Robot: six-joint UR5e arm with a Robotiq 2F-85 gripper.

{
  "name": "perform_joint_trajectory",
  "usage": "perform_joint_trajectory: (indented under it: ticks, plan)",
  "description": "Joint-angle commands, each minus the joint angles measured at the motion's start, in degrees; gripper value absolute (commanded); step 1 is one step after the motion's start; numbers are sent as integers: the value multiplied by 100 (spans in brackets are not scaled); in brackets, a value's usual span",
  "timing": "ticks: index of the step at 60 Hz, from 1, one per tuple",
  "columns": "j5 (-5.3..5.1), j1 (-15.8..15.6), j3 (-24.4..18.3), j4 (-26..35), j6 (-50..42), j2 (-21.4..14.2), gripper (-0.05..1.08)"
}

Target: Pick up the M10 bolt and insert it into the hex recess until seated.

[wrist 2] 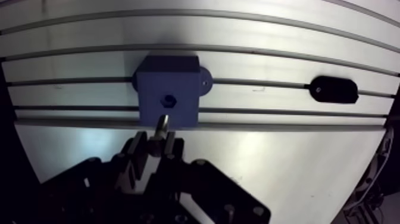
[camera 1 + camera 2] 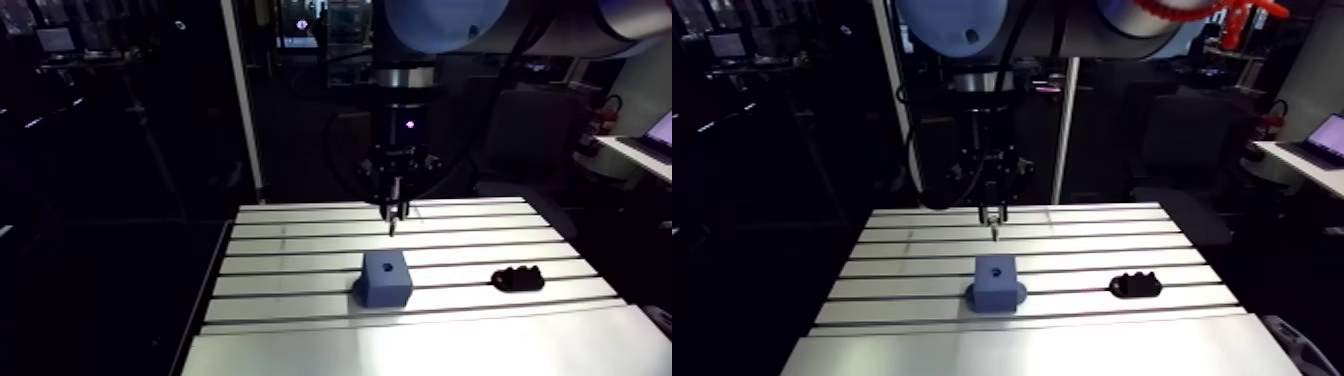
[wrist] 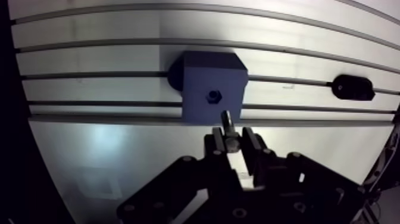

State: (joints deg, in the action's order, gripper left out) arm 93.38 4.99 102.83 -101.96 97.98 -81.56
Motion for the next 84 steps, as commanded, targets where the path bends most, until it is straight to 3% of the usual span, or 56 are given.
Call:
perform_joint_trajectory:
  ticks: [1,31,46,84]
  plan:
    - [-17,20,81,-178,145,49,74]
    - [-86,12,119,-364,217,128,74]
    - [-207,44,232,-364,218,128,74]
    - [-194,63,338,-373,226,128,74]
